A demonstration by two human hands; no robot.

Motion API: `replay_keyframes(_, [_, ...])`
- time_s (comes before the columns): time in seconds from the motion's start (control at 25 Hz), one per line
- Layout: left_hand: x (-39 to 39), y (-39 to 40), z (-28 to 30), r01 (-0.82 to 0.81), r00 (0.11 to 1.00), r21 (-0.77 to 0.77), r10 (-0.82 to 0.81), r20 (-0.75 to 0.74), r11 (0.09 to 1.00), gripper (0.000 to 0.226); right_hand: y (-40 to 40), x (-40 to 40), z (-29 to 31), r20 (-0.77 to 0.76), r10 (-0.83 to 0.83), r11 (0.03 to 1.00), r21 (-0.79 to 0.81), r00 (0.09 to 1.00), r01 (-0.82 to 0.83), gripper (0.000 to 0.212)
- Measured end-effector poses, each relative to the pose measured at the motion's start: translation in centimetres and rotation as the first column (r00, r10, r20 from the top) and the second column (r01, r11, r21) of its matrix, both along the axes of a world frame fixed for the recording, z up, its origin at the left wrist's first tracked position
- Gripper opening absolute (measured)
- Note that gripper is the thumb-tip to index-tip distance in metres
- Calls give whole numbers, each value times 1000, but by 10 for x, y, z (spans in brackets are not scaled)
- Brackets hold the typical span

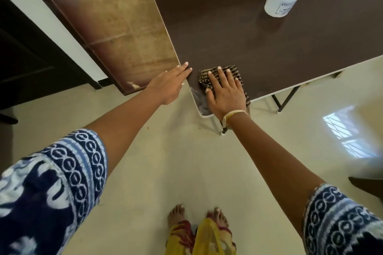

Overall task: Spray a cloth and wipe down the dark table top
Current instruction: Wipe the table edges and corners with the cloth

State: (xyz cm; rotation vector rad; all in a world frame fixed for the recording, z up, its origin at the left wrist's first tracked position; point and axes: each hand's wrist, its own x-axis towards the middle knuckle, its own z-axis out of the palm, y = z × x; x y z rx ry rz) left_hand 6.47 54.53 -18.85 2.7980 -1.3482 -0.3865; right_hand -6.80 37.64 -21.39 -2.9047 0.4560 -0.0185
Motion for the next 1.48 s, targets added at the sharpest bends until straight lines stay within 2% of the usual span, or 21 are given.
replay_keyframes(0.12, [17,-1,-8,43,999,-28,-43,4,999,58,13,14,3,-46,111,994,-19,993,-112,55])
replay_keyframes(0.24, [15,2,-14,78,991,-3,-77,113,997,63,16,1,8,-91,305,949,-52,948,-311,51])
replay_keyframes(0.32, [10,2,-19,79,975,-3,-77,208,997,64,8,-29,3,-50,389,915,-93,920,-392,48])
replay_keyframes(0.4, [10,4,-24,93,958,-32,-80,274,995,65,1,-61,-7,41,377,920,-134,925,-369,47])
replay_keyframes(0.48, [9,6,-27,143,954,-63,-121,274,988,64,2,-73,-17,118,298,950,-137,947,-282,46])
replay_keyframes(0.56, [11,7,-32,166,970,-119,-140,199,979,68,10,-67,-22,200,217,974,-113,956,-197,44])
replay_keyframes(0.64, [16,9,-43,136,986,-195,-115,117,971,79,19,-56,-22,271,236,972,-87,933,-220,42])
replay_keyframes(0.72, [17,8,-53,104,995,-272,-97,39,957,86,19,-36,-12,264,268,962,-27,927,-270,43])
replay_keyframes(0.8, [12,4,-55,79,996,-331,-84,0,940,76,17,-8,-2,182,258,963,28,949,-267,43])
replay_keyframes(0.88, [6,0,-50,48,997,-390,-67,-33,919,64,24,3,-2,191,231,973,-42,954,-228,45])
replay_keyframes(1.0, [-6,-4,-46,-62,997,-512,29,-72,857,65,26,-38,-31,352,315,945,-203,882,-257,42])
replay_keyframes(1.08, [-20,-7,-45,-146,989,-600,95,-117,786,66,3,-69,-51,436,313,939,-273,844,-207,41])
replay_keyframes(1.12, [-28,-11,-47,-155,988,-636,101,-120,756,62,-14,-73,-56,473,254,954,-264,844,-139,42])
replay_keyframes(1.2, [-42,-20,-52,-151,987,-681,77,-138,717,54,-41,-69,-58,569,87,989,-148,818,-2,43])
replay_keyframes(1.28, [-48,-24,-55,-191,980,-711,91,-177,677,49,-46,-58,-59,667,-81,995,6,741,103,41])
replay_keyframes(1.36, [-47,-25,-55,-174,984,-716,99,-146,676,48,-24,-47,-61,723,-189,979,86,664,185,36])
replay_keyframes(1.4, [-45,-25,-55,-149,989,-705,92,-119,694,48,-6,-42,-66,740,-175,980,64,649,190,35])
replay_keyframes(1.48, [-40,-24,-53,-92,996,-674,73,-57,733,48,28,-37,-73,750,-24,994,-50,661,93,37])
